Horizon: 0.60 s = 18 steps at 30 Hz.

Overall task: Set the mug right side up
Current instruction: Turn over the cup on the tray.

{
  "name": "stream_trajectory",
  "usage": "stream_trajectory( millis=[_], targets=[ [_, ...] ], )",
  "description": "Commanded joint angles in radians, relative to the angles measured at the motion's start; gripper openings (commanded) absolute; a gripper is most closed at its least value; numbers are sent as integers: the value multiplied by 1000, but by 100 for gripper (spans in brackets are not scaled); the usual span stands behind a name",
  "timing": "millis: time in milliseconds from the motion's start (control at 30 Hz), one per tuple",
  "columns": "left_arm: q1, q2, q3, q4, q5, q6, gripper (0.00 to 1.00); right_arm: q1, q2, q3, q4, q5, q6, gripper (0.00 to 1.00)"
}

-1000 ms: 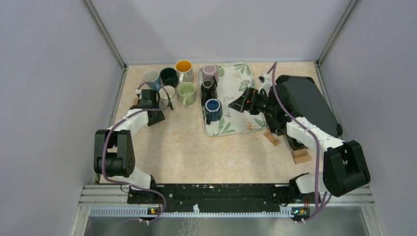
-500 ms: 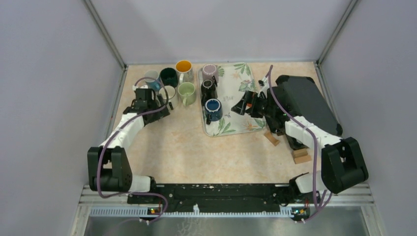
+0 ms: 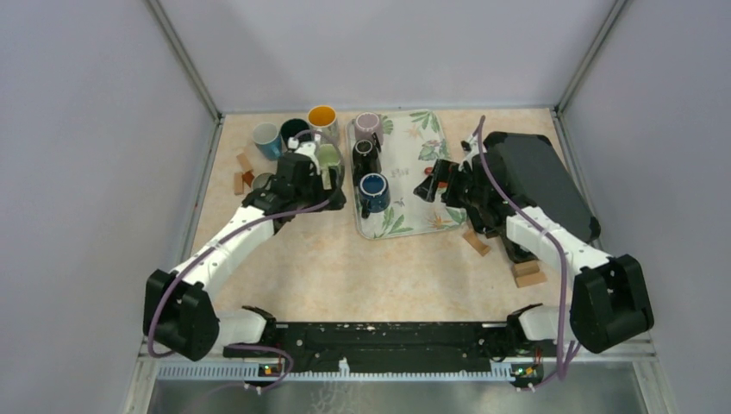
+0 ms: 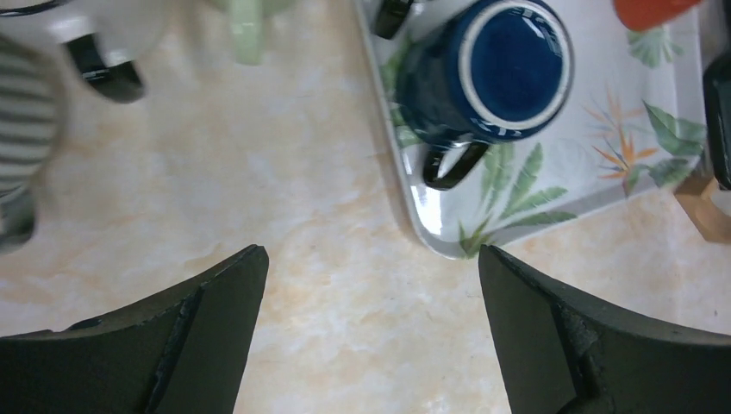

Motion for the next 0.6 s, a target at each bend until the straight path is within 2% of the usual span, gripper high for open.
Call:
stream_trajectory(
  millis=[0, 200, 267, 467, 567],
  targets=[
    [-106, 100, 67, 86, 4, 8, 98, -9, -107, -2, -22, 72, -17, 99],
    [-180, 270, 143, 159, 3, 39, 94, -8, -192, -45, -52, 114, -5, 99],
    [-187, 318, 164, 177, 9, 52, 88, -9, -213, -55, -69, 116, -4, 99],
    [-210, 439, 234, 189, 10, 93, 62, -9, -264, -84, -93, 136, -2, 99],
    [-224, 483, 259, 185, 4, 105, 55, -8, -276, -88, -101, 137, -2, 99]
  ],
)
